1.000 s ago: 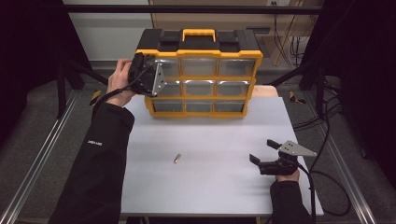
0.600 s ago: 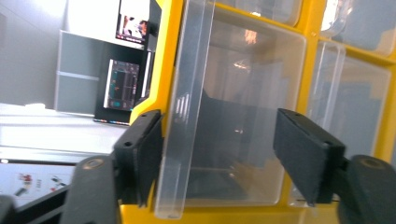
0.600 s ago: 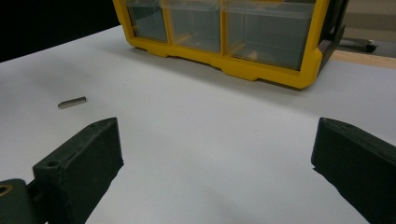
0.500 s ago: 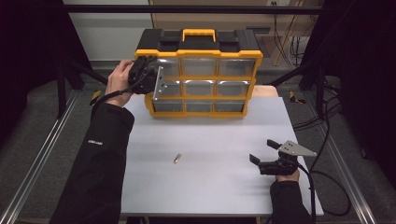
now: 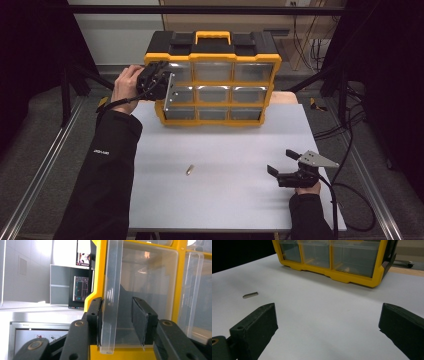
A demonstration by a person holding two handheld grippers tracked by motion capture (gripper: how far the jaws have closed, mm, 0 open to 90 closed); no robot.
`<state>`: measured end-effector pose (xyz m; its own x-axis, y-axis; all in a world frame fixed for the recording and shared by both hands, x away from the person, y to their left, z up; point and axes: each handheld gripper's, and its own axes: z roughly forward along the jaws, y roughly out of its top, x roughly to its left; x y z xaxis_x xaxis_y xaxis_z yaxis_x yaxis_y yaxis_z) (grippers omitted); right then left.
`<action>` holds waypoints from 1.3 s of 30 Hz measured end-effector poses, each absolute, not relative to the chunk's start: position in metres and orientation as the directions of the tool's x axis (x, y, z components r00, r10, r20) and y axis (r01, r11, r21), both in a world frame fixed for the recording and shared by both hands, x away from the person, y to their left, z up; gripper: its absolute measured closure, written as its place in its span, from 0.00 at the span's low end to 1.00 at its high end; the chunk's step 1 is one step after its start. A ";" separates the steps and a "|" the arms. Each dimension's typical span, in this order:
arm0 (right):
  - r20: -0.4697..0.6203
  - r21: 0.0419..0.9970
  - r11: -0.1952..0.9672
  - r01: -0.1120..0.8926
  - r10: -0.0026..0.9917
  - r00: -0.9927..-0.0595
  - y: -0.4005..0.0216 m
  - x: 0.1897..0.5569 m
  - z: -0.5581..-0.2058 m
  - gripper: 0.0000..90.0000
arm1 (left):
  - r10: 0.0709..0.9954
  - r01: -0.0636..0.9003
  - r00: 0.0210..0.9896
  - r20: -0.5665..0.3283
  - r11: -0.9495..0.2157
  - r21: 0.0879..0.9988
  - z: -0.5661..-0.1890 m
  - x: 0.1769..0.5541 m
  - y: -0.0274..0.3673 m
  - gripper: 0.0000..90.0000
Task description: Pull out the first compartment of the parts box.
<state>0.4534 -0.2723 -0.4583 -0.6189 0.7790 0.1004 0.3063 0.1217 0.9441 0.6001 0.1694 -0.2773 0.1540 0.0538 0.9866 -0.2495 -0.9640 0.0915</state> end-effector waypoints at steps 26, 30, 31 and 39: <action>0.101 0.945 0.121 0.305 0.778 -0.620 -0.273 0.453 -0.458 0.02 | -0.026 -0.248 0.062 0.998 -0.969 -0.010 -0.280 0.598 0.168 0.86; 0.100 0.945 0.120 0.303 0.778 -0.620 -0.273 0.453 -0.458 0.02 | -0.026 -0.249 0.061 0.998 -0.968 -0.010 -0.280 0.596 0.168 0.86; 0.101 0.945 0.120 0.304 0.777 -0.621 -0.273 0.453 -0.458 0.02 | -0.026 -0.247 0.062 0.998 -0.969 -0.010 -0.280 0.595 0.168 0.86; 0.099 0.945 0.122 0.304 0.777 -0.622 -0.273 0.453 -0.458 0.02 | -0.032 -0.251 0.057 0.998 -0.968 -0.017 -0.281 0.589 0.168 0.86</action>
<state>0.4532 -0.2727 -0.4580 -0.6215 0.7771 0.0994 0.3041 0.1224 0.9448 0.5889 0.1679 -0.2806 0.0572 -0.0321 0.9978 -0.2506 -0.9679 -0.0168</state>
